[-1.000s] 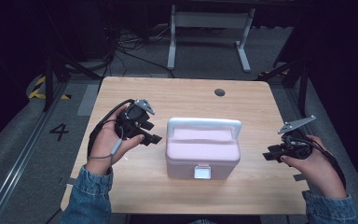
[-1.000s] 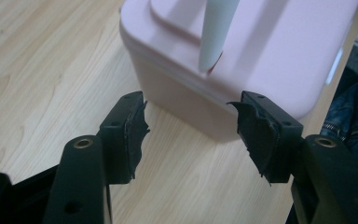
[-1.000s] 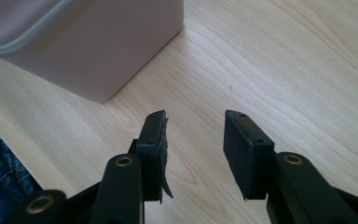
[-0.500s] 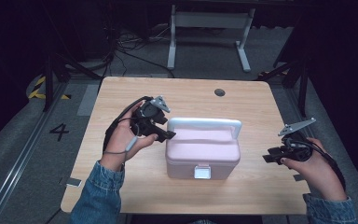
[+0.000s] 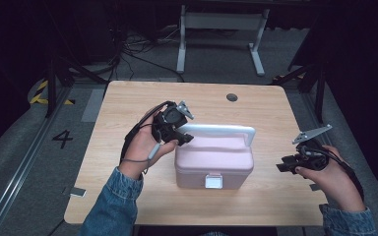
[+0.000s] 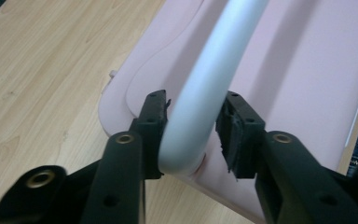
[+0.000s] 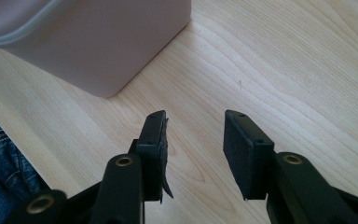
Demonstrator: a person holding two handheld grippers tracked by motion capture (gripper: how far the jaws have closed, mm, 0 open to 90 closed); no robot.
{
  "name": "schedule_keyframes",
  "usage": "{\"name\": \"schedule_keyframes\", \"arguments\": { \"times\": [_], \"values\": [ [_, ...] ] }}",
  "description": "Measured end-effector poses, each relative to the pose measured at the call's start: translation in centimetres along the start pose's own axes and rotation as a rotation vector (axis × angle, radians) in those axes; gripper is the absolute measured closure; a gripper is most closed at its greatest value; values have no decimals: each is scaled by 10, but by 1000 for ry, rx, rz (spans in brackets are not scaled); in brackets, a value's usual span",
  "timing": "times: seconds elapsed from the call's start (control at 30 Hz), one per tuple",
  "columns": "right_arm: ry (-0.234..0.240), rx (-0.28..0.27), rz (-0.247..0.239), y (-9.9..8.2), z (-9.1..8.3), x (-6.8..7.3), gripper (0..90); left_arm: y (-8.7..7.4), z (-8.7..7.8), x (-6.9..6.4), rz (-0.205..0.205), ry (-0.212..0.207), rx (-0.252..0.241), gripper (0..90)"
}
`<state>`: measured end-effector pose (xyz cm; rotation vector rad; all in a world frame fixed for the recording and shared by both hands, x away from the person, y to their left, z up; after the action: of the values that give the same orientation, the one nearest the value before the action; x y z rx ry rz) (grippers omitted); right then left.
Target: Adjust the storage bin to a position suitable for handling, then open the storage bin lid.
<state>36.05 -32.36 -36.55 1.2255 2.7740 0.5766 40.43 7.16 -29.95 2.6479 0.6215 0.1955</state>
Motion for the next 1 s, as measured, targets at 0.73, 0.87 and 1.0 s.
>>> {"name": "schedule_keyframes", "arguments": {
  "times": [0.73,0.87,1.0],
  "values": [
    [13,-60,-10,1,-4,1,603,10,-17,11,-6,-19,-58,708],
    [8,-82,-33,2,-5,2,596,12,-20,17,-26,-43,-77,703],
    [27,-123,-38,4,-8,6,603,13,-21,23,-44,-62,-91,702]
  ]
}}
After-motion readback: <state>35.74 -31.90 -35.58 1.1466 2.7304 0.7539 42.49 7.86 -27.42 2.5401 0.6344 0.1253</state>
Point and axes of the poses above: each handheld gripper's, and its own axes: z roughly forward along the jaws, y roughly out of its top, x roughly to its left, the point moved 1 cm from there along z, roughly forward along the jaws, and after that the axes turned 8 degrees about x, right-handed, at the moved point
